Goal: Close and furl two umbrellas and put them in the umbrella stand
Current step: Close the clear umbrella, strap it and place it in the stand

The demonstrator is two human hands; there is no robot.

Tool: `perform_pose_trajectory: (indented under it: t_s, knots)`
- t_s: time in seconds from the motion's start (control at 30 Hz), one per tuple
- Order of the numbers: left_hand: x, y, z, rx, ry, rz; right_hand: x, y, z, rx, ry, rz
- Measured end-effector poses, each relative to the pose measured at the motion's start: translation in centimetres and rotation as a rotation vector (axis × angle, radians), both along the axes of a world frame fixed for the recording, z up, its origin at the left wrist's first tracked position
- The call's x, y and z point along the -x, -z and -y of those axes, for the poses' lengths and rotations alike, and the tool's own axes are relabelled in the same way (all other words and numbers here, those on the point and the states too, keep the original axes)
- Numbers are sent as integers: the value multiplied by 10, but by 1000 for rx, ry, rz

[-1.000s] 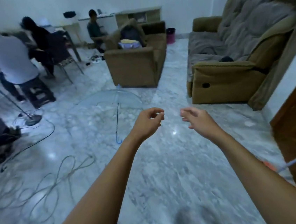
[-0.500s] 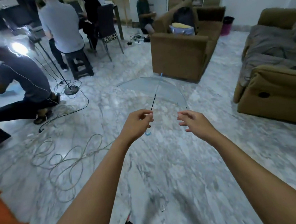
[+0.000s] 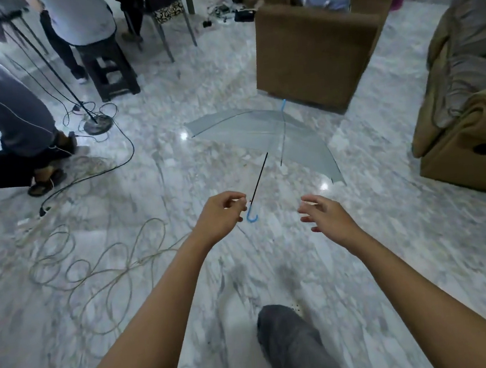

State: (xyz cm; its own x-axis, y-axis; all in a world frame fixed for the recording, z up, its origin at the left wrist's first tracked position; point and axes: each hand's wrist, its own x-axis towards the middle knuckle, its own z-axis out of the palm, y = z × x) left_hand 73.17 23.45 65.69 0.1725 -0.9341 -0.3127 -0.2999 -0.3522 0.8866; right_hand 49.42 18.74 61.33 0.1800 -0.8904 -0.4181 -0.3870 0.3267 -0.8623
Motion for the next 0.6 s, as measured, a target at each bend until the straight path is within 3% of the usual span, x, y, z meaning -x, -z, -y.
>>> perform_pose_trajectory:
  t_s: [0.2, 0.4, 0.6]
  knots:
    - [-32, 96, 128, -152, -3, 3, -45, 102, 119, -123, -14, -48]
    - [-57, 239, 231, -267, 70, -4, -82, 231, 200, -215, 79, -51]
    - [-71, 421, 346, -188, 64, -61, -110, 404, 299, -150, 203, -19]
